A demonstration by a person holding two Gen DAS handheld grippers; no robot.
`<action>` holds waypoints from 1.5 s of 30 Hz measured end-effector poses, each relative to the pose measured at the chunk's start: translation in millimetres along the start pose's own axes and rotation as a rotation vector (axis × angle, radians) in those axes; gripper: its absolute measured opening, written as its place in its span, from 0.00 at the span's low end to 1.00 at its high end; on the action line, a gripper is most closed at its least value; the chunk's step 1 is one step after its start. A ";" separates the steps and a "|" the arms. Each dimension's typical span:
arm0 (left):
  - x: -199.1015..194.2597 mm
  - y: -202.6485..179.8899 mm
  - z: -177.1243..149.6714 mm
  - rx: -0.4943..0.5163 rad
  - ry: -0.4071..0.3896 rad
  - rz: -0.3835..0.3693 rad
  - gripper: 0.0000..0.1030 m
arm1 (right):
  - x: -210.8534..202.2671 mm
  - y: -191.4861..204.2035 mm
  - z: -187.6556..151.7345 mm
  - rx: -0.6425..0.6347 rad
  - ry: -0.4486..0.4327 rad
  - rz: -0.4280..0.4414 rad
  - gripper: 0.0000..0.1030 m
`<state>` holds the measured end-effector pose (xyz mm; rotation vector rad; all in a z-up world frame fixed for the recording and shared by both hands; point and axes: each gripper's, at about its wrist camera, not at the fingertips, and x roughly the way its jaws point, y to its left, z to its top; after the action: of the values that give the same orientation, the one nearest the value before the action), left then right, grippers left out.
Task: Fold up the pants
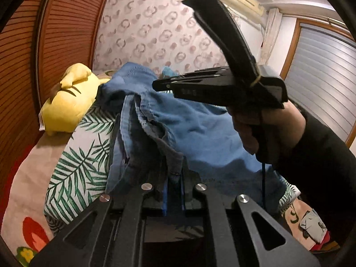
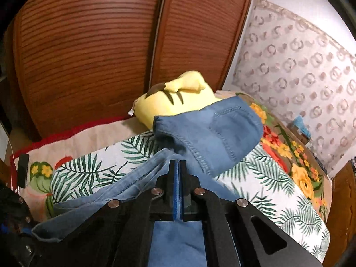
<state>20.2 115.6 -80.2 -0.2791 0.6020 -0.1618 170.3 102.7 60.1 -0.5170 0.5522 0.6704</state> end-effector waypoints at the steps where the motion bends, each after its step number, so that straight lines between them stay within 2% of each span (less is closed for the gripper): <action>1: 1.1 1.0 -0.9 0.000 0.007 0.008 0.09 | 1.6 -1.6 0.2 0.009 0.004 0.005 0.00; 3: 2.9 3.6 -1.4 -0.007 0.019 0.008 0.09 | 5.5 -6.8 2.3 0.036 0.006 0.016 0.00; 6: 6.3 5.1 -0.5 -0.002 0.035 0.029 0.18 | 1.0 -27.9 0.5 0.097 0.001 0.018 0.01; 7: 7.4 4.7 0.0 0.006 0.039 0.043 0.22 | -5.2 -36.9 -0.7 0.118 -0.002 0.005 0.04; 9: 8.1 4.6 1.7 0.021 0.037 0.059 0.36 | -13.4 -48.7 -7.9 0.142 -0.015 -0.020 0.13; 10: 7.8 5.0 2.4 0.024 0.033 0.062 0.48 | -22.4 -57.7 -12.5 0.155 -0.028 -0.025 0.19; 12: 5.7 4.8 5.0 0.036 0.023 0.072 0.59 | -36.5 -74.0 -24.7 0.184 -0.041 -0.032 0.22; 13: 4.9 5.1 5.9 0.040 0.020 0.073 0.70 | -45.6 -84.9 -34.0 0.203 -0.040 -0.042 0.23; 14: 4.1 5.2 7.2 0.043 0.015 0.074 0.76 | -51.6 -92.1 -43.3 0.216 -0.040 -0.053 0.23; 21: 5.9 -0.9 19.9 0.078 -0.011 0.119 0.77 | -80.5 -141.2 -113.9 0.297 0.017 -0.152 0.24; 27: 26.5 -5.5 17.7 0.106 0.035 0.144 0.77 | -62.3 -165.1 -149.8 0.383 0.087 -0.150 0.24; 36: 55.8 3.9 1.3 0.104 0.124 0.172 0.77 | -10.8 -198.4 -145.9 0.520 0.130 -0.044 0.24; 39: 58.4 6.6 -2.4 0.099 0.132 0.170 0.77 | 7.8 -214.1 -142.1 0.596 0.138 0.025 0.24; 43: 58.3 8.2 -3.2 0.097 0.134 0.166 0.77 | 20.4 -218.3 -134.7 0.636 0.148 0.076 0.24; 45: 59.2 7.7 -2.4 0.098 0.134 0.166 0.77 | 25.0 -220.7 -129.7 0.636 0.140 0.090 0.11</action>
<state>67.5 108.8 -116.0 -0.1233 0.7453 -0.0495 300.2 -112.9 7.0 0.0592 0.8807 0.5075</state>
